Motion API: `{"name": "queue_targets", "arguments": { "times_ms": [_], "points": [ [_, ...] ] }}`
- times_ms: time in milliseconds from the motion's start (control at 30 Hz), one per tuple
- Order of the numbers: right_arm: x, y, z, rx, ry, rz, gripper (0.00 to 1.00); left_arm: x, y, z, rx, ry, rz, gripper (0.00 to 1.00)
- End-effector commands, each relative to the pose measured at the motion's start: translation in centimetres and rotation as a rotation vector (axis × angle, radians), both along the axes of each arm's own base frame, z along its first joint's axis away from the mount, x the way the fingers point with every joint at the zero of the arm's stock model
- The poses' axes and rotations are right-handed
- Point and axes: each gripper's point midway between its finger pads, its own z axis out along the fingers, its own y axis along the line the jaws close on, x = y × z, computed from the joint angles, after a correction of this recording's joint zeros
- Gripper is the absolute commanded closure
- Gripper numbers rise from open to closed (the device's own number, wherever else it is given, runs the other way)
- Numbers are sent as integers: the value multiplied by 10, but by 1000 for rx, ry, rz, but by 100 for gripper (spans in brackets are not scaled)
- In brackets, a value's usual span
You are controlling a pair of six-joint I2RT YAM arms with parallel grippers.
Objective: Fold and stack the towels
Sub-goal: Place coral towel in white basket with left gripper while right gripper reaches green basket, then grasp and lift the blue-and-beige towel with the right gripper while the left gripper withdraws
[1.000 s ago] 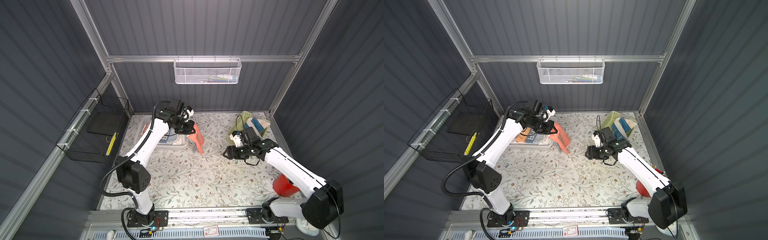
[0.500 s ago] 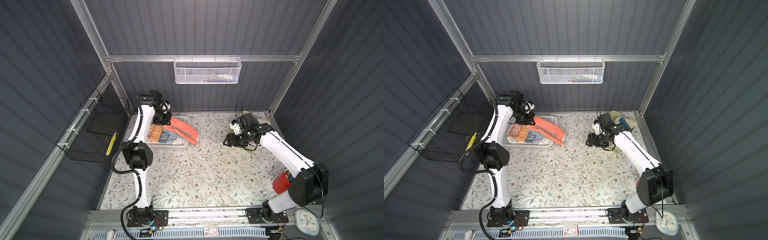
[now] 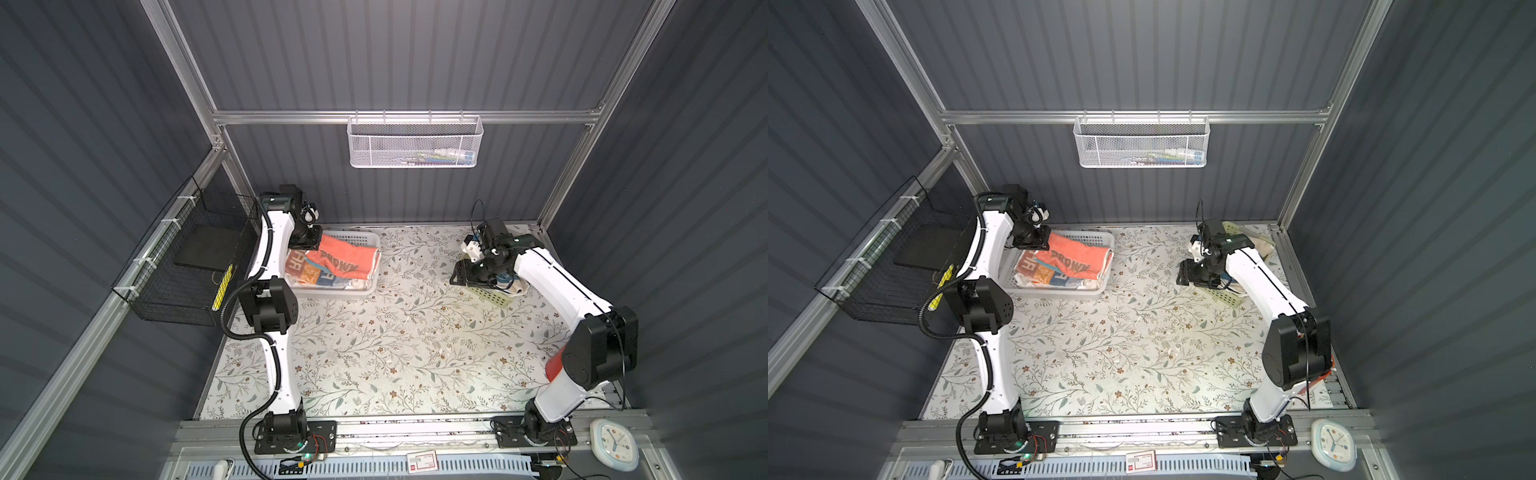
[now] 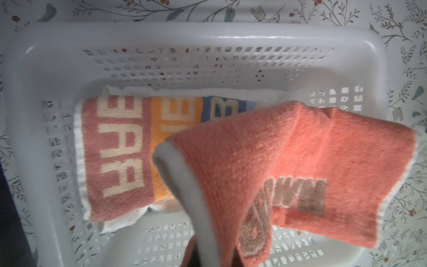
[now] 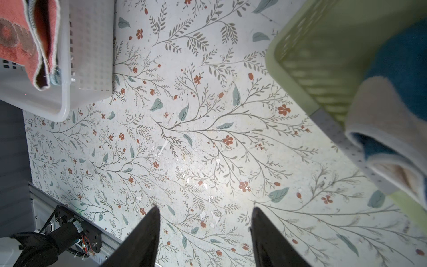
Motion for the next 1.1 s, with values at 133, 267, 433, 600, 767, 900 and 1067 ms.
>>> {"name": "queue_targets", "arguments": {
  "times_ms": [133,267,433,600,767,900,1067],
  "points": [
    [32,-35,26,-55,-47,-58,35,1,59,-24,240,53,95,46],
    [56,-74,34,-137,-58,-141,31,8,40,-8,133,-26,75,17],
    [84,-126,27,-241,-31,-244,28,17,26,14,54,-119,64,18],
    [101,-165,5,-306,16,-305,25,20,-5,32,-10,-182,-5,20],
    [118,-176,-23,-309,60,-304,23,16,-51,36,-35,-205,-98,21],
    [136,-179,-45,-325,77,-291,24,10,-88,34,-95,-206,-147,21],
    [162,-187,-60,-360,50,-291,34,-4,-123,20,-173,-181,-185,23]
  ]
}}
